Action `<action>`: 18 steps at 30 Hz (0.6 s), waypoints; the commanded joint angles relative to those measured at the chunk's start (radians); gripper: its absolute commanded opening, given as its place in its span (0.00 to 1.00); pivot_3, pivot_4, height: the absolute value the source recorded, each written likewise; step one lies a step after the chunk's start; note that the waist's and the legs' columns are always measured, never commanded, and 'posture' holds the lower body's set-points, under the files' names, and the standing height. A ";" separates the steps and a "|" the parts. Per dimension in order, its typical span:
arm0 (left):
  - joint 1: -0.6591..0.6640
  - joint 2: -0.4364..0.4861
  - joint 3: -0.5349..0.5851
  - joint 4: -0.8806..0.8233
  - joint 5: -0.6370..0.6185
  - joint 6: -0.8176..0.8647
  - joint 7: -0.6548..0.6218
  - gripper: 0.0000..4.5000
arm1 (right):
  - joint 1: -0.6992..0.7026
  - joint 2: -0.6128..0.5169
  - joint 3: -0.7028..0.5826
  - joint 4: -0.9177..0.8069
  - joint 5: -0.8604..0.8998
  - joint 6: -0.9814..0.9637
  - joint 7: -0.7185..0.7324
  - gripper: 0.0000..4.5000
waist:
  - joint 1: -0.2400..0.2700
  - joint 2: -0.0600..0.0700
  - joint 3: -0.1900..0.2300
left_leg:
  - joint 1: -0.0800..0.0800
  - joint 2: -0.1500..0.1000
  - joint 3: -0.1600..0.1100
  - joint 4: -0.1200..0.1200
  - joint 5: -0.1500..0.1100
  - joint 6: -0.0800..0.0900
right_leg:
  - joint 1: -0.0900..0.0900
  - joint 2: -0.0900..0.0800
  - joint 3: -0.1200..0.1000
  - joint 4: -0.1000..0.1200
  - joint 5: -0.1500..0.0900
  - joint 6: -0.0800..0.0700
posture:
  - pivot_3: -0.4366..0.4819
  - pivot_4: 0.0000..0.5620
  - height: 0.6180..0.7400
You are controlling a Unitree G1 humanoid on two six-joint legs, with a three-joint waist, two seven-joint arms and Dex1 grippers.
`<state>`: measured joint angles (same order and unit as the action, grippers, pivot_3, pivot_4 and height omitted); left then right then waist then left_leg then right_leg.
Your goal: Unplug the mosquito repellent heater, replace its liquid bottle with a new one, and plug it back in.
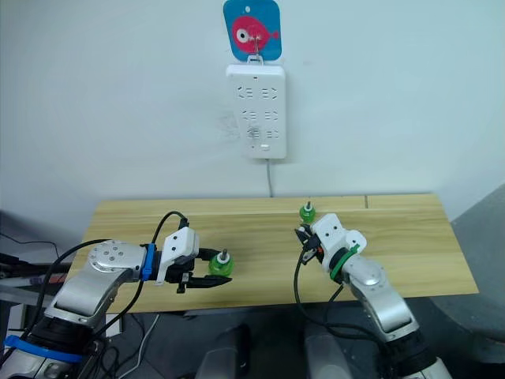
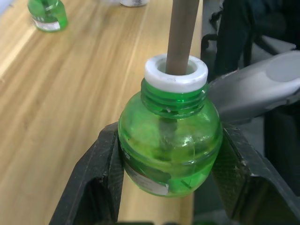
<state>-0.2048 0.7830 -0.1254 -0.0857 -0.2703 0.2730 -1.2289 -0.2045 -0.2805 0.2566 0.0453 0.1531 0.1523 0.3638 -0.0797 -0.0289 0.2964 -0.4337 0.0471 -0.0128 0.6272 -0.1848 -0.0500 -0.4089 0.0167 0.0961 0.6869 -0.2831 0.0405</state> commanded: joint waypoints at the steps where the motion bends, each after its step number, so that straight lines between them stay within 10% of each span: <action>1: 0.018 0.028 0.042 -0.068 -0.035 0.024 0.001 0.50 | -0.039 0.034 -0.037 0.109 -0.033 -0.108 -0.006 0.07 | 0.005 0.000 0.020 | 0.000 0.000 0.000 0.000 0.000 0.000 | 0.000 0.000 0.000 0.001 0.000 0.000 | 0.49 0.68 1.00; 9: 0.046 0.036 0.055 -0.122 -0.052 0.059 0.013 0.50 | -0.114 0.079 -0.105 0.332 -0.045 -0.224 0.023 0.07 | 0.029 0.003 0.045 | -0.001 0.000 0.000 -0.002 0.000 0.000 | -0.003 0.000 0.000 0.001 0.000 0.000 | 0.52 0.70 1.00; 18: 0.009 -0.009 0.025 -0.072 -0.040 0.022 0.022 0.50 | -0.081 0.076 -0.144 0.194 -0.006 -0.206 0.082 0.72 | 0.031 0.004 0.051 | -0.001 0.000 0.001 -0.002 0.000 -0.001 | -0.003 0.000 0.001 0.001 0.000 0.000 | 0.47 0.65 1.00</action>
<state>-0.1860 0.7822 -0.0954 -0.1527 -0.3061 0.3175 -1.2090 -0.2984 -0.1991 0.1237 0.3179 0.1217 -0.0540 0.4184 -0.0486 -0.0249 0.3470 -0.4351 0.0467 -0.0117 0.6253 -0.1848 -0.0505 -0.4124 0.0164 0.0971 0.6883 -0.2835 0.0405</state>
